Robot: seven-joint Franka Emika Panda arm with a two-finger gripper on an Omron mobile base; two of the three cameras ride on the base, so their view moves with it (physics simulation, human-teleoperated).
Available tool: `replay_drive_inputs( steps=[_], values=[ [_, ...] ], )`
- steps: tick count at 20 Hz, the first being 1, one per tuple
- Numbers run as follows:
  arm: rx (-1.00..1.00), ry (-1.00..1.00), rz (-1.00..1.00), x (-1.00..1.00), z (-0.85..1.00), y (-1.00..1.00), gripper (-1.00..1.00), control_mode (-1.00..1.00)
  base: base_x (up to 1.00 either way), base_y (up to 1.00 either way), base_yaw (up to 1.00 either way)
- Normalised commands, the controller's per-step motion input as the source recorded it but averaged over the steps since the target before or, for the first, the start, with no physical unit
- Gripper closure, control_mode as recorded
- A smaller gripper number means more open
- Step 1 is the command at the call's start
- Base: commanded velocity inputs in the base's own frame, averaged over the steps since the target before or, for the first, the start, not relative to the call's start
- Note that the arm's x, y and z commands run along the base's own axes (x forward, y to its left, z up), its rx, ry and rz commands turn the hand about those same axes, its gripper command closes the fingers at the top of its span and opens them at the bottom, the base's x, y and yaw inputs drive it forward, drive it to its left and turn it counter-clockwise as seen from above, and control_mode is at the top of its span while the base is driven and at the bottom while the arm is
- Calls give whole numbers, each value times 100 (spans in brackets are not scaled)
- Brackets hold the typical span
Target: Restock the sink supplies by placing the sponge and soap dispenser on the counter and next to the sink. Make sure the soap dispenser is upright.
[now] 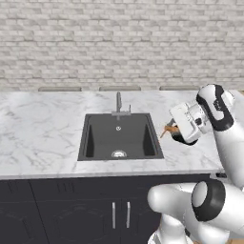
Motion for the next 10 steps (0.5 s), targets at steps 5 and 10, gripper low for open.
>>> replay_drive_inputs(
  steps=[5, 10],
  values=[
    [39, 4, 27, 79, 6, -42, 100, -100, 0, 0, 0],
    [32, 4, 28, 76, 0, -43, 100, -100, 0, 0, 0]
  ],
)
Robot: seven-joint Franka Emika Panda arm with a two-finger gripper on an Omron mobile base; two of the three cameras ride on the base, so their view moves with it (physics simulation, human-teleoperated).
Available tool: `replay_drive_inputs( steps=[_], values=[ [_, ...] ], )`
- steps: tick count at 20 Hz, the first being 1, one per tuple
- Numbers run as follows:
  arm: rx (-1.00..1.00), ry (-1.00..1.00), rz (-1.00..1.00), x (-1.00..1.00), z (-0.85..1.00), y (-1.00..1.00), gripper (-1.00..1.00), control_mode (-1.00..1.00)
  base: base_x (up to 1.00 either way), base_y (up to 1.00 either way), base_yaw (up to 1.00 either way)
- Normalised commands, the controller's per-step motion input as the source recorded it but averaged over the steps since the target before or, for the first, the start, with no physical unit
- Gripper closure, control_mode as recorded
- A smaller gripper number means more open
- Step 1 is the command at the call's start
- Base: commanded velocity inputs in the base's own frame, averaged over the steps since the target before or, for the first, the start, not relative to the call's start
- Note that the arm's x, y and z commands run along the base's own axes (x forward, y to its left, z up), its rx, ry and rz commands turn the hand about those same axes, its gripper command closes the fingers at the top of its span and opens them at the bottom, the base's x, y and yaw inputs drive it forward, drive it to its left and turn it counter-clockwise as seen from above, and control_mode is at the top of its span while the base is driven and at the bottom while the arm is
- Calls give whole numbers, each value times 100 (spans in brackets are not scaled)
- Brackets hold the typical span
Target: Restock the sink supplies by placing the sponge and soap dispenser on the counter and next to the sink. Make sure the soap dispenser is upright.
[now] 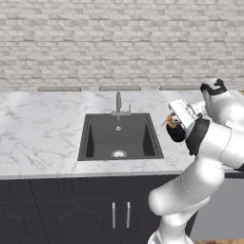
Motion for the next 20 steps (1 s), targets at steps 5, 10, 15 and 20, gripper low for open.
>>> replay_drive_inputs(
  steps=[5, 10, 15, 20],
  values=[
    [29, 3, 27, 58, 0, -44, 100, -100, 0, 0, 0],
    [26, 0, 23, 49, -8, -30, 100, -100, 0, 0, 0],
    [21, 2, 19, 42, -16, -17, 100, -100, 0, 0, 0],
    [16, 6, 11, 31, -29, -7, 100, -100, 0, 0, 0]
  ],
)
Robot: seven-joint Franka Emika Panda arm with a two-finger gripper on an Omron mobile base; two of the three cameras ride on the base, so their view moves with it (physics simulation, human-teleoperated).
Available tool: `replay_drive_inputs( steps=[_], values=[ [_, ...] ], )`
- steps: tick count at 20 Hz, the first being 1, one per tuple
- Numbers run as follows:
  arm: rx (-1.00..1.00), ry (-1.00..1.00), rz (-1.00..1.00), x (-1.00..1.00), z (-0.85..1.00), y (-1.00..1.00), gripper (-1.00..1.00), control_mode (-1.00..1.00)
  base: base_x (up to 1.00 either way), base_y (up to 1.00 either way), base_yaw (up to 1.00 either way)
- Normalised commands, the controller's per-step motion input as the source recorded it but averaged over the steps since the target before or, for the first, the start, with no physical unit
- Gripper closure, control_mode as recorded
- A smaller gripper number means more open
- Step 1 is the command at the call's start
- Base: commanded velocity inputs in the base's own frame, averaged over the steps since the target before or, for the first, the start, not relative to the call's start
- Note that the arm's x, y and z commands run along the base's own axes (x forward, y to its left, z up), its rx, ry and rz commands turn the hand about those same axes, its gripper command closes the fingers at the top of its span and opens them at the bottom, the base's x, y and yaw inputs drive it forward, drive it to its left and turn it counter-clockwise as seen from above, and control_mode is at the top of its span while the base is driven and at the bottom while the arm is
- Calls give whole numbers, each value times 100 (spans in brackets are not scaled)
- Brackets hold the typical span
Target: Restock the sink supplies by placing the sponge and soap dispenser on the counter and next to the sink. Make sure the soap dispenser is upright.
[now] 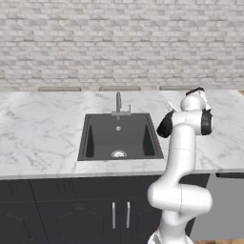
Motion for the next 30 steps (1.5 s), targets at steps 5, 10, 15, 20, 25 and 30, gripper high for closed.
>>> replay_drive_inputs(
  steps=[5, 10, 15, 20, 25, 30],
  values=[
    [3, 3, 1, 4, -27, 0, 100, -100, 0, 0, 0],
    [-6, -3, -14, -68, 21, 0, 100, -100, 0, 0, 0],
    [-17, -2, -16, -71, 6, 0, 100, -100, 0, 0, 0],
    [-20, 0, -13, -11, -5, 0, 100, -100, 0, 0, 0],
    [-4, 0, -4, 39, 0, 0, 100, -100, 0, 0, 0],
    [0, 6, 0, 65, 0, 0, 100, -100, 0, 0, 0]
  ],
)
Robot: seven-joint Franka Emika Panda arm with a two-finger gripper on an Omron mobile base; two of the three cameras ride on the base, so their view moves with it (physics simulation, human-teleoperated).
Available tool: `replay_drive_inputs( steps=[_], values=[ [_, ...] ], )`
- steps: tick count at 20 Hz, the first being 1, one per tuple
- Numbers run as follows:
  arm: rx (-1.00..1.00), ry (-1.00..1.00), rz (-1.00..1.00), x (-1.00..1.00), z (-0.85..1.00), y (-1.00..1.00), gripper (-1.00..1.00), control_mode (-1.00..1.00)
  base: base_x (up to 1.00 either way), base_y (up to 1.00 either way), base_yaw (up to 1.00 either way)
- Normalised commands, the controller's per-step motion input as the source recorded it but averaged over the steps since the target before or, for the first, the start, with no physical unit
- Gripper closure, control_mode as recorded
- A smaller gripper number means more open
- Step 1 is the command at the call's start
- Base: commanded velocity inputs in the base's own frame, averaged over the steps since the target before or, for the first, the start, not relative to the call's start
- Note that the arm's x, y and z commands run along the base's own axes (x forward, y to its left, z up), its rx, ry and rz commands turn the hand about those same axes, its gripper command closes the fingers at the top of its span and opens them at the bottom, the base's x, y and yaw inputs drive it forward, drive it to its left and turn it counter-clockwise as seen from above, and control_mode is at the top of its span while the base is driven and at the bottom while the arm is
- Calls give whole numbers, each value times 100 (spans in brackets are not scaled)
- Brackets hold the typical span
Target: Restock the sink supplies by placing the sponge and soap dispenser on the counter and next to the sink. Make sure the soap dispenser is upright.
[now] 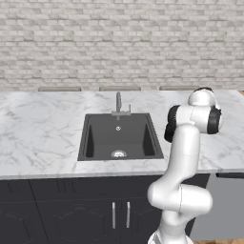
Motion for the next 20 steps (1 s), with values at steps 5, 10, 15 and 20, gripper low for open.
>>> replay_drive_inputs(
  steps=[5, 10, 15, 20],
  values=[
    [0, 10, 0, 42, -28, 0, 100, -100, 0, 0, 0],
    [0, 7, 0, 23, -48, 0, 100, -100, 0, 0, 0],
    [0, 2, 0, 17, -25, 0, 100, -100, 0, 0, 0],
    [0, 0, 0, 20, -17, 0, 100, -100, 0, 0, 0]
  ],
)
